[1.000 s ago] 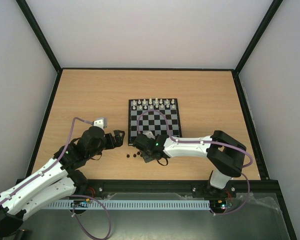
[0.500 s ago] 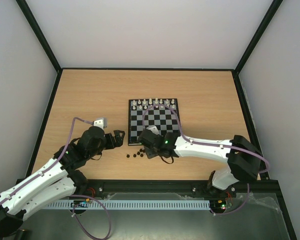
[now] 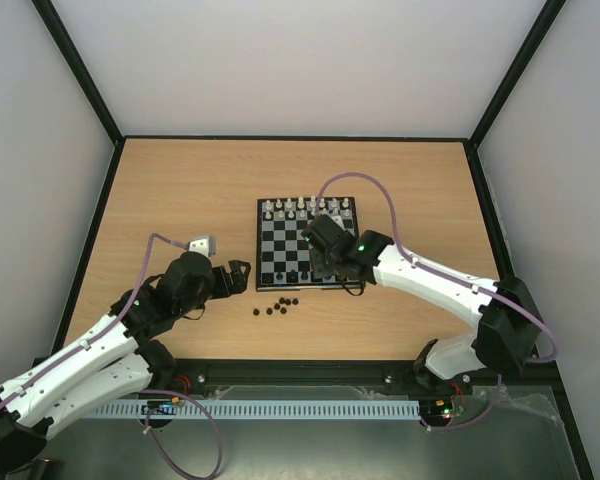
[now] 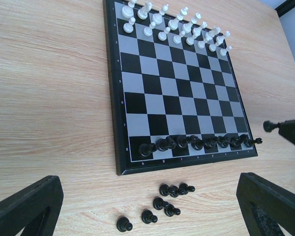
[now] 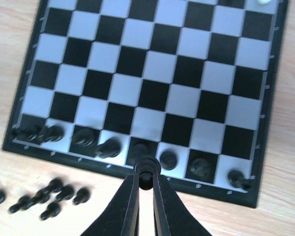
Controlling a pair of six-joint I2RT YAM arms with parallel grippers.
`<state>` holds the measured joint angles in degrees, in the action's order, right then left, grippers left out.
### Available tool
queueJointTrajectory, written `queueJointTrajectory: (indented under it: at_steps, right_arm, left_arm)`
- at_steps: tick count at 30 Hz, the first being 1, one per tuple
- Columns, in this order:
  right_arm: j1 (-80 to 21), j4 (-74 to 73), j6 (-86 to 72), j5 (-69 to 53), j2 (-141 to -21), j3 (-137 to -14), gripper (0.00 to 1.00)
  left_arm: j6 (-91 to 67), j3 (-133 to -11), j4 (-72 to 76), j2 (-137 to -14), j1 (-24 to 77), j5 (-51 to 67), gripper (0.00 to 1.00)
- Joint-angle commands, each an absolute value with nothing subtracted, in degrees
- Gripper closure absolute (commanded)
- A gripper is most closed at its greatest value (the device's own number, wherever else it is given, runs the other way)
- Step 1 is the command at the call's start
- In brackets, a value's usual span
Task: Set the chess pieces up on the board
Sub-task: Place the chess piece on the chessboard.
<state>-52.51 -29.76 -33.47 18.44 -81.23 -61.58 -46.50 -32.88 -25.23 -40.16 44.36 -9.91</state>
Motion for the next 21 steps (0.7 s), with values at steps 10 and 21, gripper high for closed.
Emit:
queueJointTrajectory:
  at_steps: [10, 21]
  right_arm:
    - [-37.8, -34.0, -28.7, 16.8, -83.8, -60.3, 0.91]
    - [-35.2, -30.8, -27.7, 14.0, -86.1, -56.5, 0.91]
  left_arm:
    - [-45.5, -34.2, -25.4, -40.0, 44.6, -9.8, 0.0]
    - [-45.2, -33.7, -25.2, -40.0, 44.6, -9.8, 0.0]
